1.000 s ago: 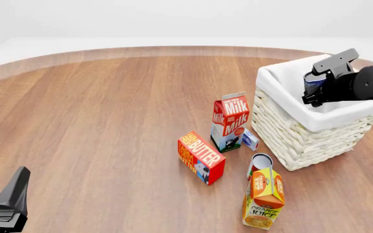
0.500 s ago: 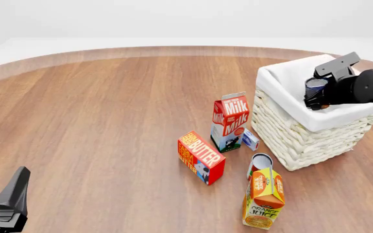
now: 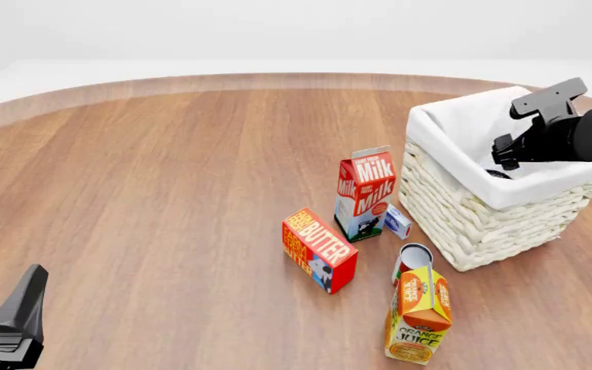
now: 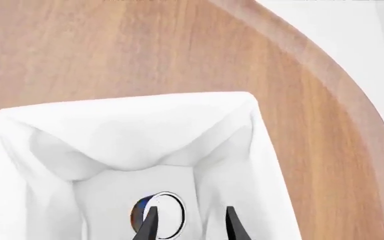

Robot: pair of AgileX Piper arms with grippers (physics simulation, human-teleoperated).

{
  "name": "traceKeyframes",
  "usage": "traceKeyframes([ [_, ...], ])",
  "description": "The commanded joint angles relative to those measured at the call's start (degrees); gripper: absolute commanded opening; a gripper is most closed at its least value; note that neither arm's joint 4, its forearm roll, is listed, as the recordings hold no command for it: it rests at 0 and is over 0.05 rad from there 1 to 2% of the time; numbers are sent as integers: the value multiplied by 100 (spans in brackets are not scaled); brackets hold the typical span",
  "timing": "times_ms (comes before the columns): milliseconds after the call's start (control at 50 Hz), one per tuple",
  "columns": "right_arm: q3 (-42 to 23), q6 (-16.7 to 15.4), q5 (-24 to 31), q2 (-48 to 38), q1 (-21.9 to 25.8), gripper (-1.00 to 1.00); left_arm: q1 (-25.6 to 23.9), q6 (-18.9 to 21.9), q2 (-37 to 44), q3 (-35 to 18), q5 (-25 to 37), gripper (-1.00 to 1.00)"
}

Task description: Pick up the alphabet soup, and put it in the basket.

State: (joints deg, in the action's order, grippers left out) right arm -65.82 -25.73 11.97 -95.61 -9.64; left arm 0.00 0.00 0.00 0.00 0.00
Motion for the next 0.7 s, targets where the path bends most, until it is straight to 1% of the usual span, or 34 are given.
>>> traceKeyframes([
  [20, 151, 62, -51, 236, -15, 100, 0, 0, 0, 0, 0, 100],
  [380, 540, 195, -126, 930, 25, 100, 0, 0, 0, 0, 0, 100],
  [460, 603, 218, -136, 1060, -49, 100, 0, 0, 0, 0, 0, 100],
  [700, 873, 330, -194, 1390, 35, 100, 0, 0, 0, 0, 0, 100],
])
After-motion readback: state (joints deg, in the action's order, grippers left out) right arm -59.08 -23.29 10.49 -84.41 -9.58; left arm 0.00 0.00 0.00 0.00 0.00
